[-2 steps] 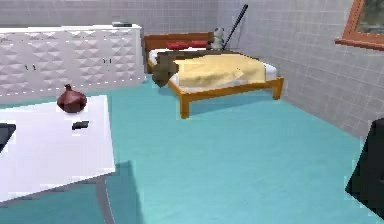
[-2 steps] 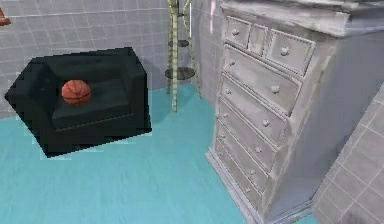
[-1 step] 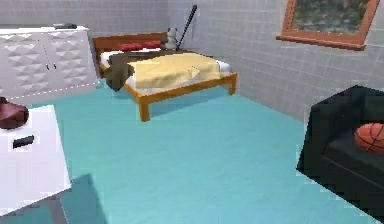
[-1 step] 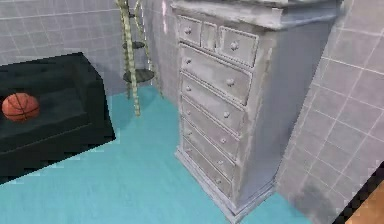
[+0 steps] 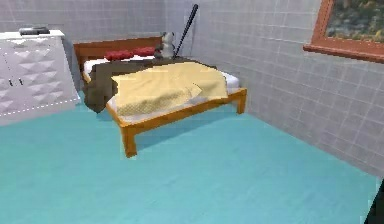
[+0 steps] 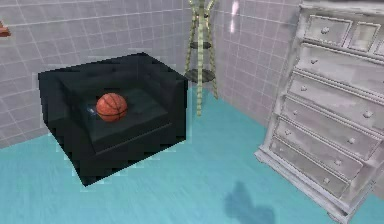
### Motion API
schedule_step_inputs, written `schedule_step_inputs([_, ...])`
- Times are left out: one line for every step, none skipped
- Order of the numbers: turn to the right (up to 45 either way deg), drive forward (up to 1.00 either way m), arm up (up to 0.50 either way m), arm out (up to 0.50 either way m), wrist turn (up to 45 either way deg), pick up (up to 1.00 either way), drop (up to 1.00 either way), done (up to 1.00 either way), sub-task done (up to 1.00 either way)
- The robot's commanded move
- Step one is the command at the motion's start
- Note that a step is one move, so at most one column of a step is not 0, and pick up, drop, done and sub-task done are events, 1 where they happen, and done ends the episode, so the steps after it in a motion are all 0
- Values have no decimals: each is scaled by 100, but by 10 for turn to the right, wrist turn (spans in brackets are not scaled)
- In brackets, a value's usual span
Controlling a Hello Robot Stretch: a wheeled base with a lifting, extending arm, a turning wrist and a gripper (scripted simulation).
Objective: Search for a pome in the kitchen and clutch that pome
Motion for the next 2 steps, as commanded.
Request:
schedule_step_inputs([-30, 0, 0, 0, 0, 0, 0, 0, 0])
schedule_step_inputs([0, 5, 0, 0, 0, 0, 0, 0, 0])
